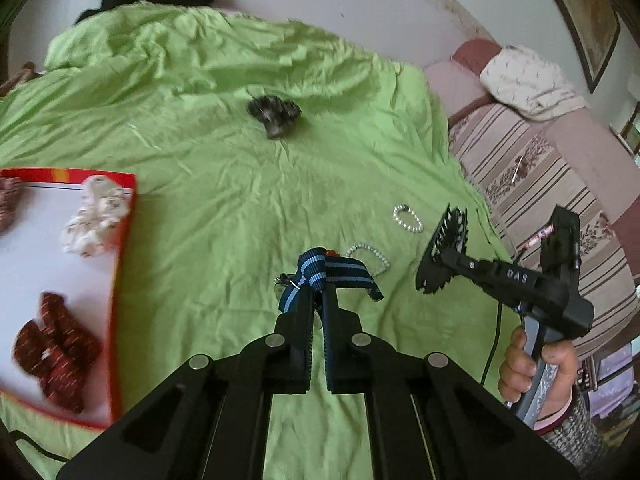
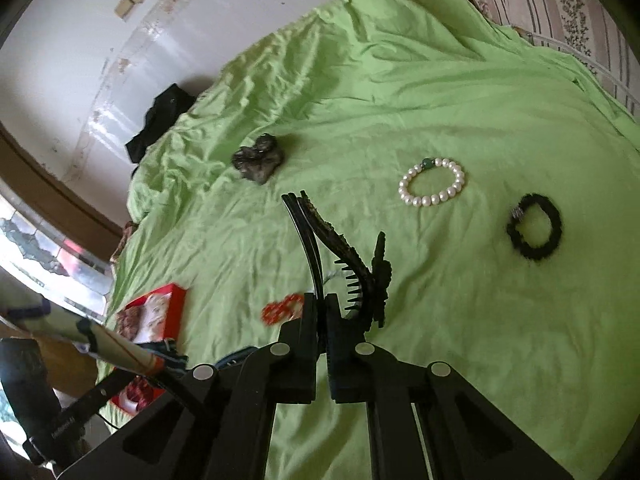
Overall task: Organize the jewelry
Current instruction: 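Carry the headband and claw clip into the red tray and open both tools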
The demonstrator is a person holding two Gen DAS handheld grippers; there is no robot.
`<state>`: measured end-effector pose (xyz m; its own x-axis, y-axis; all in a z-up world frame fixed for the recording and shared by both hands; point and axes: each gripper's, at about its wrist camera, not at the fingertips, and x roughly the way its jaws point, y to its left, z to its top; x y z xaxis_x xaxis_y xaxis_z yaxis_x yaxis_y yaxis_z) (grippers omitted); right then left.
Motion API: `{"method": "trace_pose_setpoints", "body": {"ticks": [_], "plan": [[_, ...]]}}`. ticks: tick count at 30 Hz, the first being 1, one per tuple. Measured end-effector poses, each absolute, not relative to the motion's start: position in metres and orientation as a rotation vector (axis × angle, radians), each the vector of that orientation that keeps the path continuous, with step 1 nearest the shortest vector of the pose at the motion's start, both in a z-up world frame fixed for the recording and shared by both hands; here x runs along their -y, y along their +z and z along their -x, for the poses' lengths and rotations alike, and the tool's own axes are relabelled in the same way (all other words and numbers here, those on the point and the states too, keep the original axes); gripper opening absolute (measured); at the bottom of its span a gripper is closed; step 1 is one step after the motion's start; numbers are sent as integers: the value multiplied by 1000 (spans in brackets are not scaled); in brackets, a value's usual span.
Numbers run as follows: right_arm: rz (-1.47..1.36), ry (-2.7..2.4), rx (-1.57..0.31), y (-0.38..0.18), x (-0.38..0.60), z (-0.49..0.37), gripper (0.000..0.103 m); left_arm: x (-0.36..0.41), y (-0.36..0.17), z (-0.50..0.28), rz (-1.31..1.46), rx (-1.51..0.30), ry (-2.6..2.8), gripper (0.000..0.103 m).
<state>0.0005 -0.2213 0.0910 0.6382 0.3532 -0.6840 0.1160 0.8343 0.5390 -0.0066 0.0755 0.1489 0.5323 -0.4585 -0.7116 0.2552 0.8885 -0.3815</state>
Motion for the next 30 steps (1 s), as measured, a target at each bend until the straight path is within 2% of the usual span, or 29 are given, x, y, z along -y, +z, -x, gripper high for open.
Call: {"method": "trace_pose_setpoints", "body": {"ticks": [8, 16, 23, 30], "plan": [[-545, 192, -862, 116, 193, 36, 4, -118, 179, 58, 283, -836, -364, 4], [-460, 282, -871, 138, 144, 51, 4, -193, 206, 89, 320, -736, -238, 4], [-347, 384, -904, 148, 75, 45, 4, -254, 206, 76, 346, -699, -131, 4], [-278, 490, -943, 147, -2, 17, 4, -301, 179, 38, 410, -726, -65, 4]]}}
